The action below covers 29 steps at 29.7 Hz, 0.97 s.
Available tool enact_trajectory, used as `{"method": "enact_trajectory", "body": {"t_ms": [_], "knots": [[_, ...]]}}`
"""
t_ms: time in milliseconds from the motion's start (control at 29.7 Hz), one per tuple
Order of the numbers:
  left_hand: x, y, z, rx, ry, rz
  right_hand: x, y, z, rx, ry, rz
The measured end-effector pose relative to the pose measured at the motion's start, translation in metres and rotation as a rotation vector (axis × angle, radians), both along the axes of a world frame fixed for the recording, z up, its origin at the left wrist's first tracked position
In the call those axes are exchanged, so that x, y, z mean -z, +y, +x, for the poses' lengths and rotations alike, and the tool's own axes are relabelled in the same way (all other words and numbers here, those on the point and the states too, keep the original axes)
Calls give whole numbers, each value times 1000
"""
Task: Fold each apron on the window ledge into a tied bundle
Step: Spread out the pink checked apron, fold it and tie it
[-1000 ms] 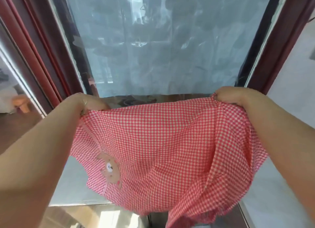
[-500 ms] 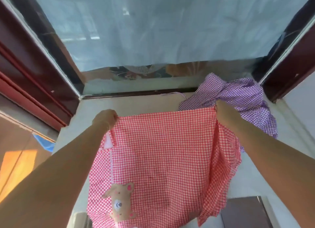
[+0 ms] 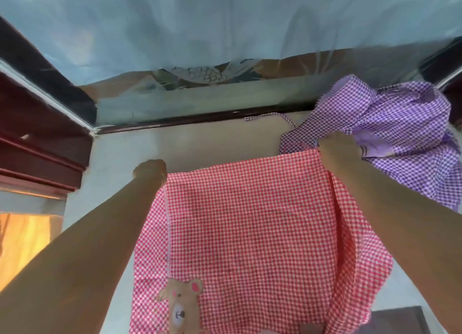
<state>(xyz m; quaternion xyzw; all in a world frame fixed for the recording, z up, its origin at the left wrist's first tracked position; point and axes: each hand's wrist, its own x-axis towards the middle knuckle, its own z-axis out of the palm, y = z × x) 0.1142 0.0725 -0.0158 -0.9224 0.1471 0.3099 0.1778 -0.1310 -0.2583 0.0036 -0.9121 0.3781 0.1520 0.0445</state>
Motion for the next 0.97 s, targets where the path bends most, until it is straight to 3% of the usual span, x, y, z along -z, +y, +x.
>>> {"method": "enact_trajectory", "body": {"t_ms": [101, 269, 336, 403, 471, 639, 740, 908, 975], "knots": [[15, 7, 13, -211, 63, -147, 13, -7, 11, 24, -25, -93], [45, 13, 26, -854, 116, -620, 30, -18, 36, 322, -98, 250], [54, 12, 33, -1015, 85, -821, 42, -25, 46, 435, -200, 366], [53, 7, 42, -919, -47, -850, 43, -26, 55, 537, -348, 340], [43, -3, 48, -787, -177, -803, 43, -29, 62, 509, -443, 294], [35, -17, 41, -707, -168, -1026, 59, -23, 60, 410, -602, 334], [52, 3, 16, -549, -194, -868, 70, -15, 58, 374, -645, 308], [88, 66, -38, -558, -309, -538, 63, 5, 59, 335, -597, 287], [97, 84, -50, -420, -321, -464, 64, 10, 58, 294, -573, 256]]}}
